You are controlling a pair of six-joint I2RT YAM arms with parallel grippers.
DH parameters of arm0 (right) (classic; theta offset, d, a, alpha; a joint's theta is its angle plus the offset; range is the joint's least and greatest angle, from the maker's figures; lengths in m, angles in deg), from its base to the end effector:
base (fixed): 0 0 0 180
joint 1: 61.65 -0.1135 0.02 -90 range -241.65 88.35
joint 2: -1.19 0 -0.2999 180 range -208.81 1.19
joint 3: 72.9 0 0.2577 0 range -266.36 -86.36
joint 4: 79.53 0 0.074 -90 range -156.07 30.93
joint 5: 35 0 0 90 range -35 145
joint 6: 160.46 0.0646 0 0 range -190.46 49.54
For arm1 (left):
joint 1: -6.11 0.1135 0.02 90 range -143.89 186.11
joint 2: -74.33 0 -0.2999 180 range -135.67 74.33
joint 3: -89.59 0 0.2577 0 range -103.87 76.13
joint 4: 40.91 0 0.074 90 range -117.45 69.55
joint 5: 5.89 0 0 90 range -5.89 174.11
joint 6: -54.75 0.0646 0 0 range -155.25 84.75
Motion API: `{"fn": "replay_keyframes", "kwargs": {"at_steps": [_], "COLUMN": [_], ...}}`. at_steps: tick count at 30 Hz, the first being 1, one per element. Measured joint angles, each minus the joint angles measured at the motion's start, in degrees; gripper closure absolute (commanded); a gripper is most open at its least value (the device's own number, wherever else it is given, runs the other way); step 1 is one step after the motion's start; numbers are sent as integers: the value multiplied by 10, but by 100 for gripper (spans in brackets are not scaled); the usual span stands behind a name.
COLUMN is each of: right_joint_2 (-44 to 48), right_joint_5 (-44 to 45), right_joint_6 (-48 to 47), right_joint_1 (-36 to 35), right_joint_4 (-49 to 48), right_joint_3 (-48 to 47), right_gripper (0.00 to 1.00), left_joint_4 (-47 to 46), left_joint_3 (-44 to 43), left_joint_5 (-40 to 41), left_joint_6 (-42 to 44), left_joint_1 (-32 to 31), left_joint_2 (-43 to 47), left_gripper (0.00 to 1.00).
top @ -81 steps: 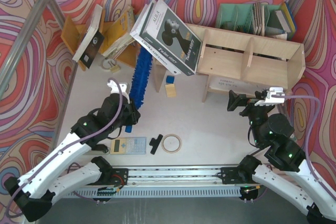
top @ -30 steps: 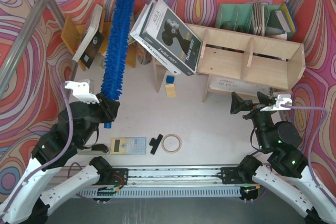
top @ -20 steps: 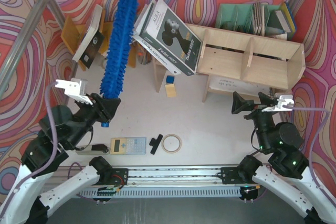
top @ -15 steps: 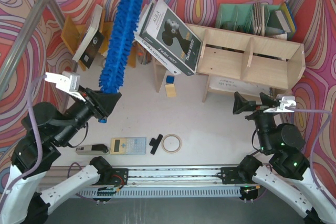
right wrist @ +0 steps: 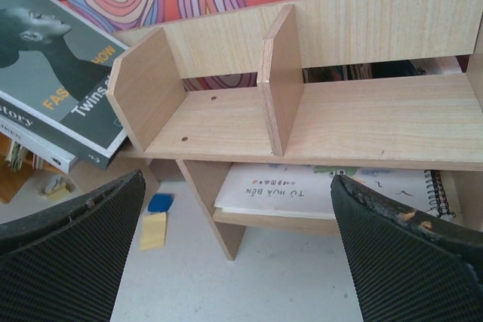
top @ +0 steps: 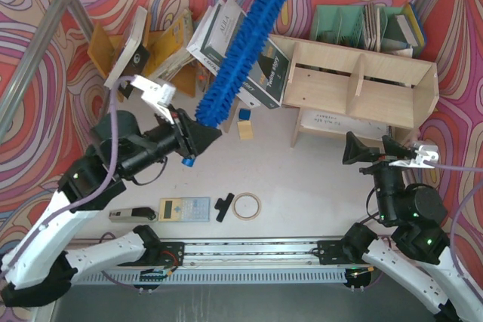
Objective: Dust the bookshelf with a duster
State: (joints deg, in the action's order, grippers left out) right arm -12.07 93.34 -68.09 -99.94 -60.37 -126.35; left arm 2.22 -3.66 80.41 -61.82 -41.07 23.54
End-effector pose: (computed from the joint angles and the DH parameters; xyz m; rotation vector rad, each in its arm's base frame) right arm 0.0573 -0.0058 0.3933 0.1990 1.2728 0.2067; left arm 0.1050 -0.1194 0.5182 0.3541 1.6471 -1.0422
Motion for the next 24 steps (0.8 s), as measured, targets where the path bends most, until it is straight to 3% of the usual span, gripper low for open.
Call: {"fn": "replay_keyframes", "kwargs": {"at_steps": [7, 14, 18, 24], "right_joint_2": [2, 2, 2, 17], "right_joint_5": [15, 24, 25, 5], "right_joint_6": [0, 0, 0, -2], "right_joint_1": [0, 0, 0, 0], "right_joint_4": [-8, -8, -10, -19], "right_joint_3": [1, 1, 2, 8], "right_gripper": [1, 1, 1, 1], "left_joint_4": [7, 35, 36, 37], "left_joint_3": [-17, -17, 4, 53], "left_joint_5": [106, 273, 343, 375], "left_joint_6": [-4, -28, -51, -94], "left_joint_1": [-181, -303, -342, -348], "left_joint_2": [-62, -124, -138, -155], "left_gripper": [100, 100, 100, 100]}}
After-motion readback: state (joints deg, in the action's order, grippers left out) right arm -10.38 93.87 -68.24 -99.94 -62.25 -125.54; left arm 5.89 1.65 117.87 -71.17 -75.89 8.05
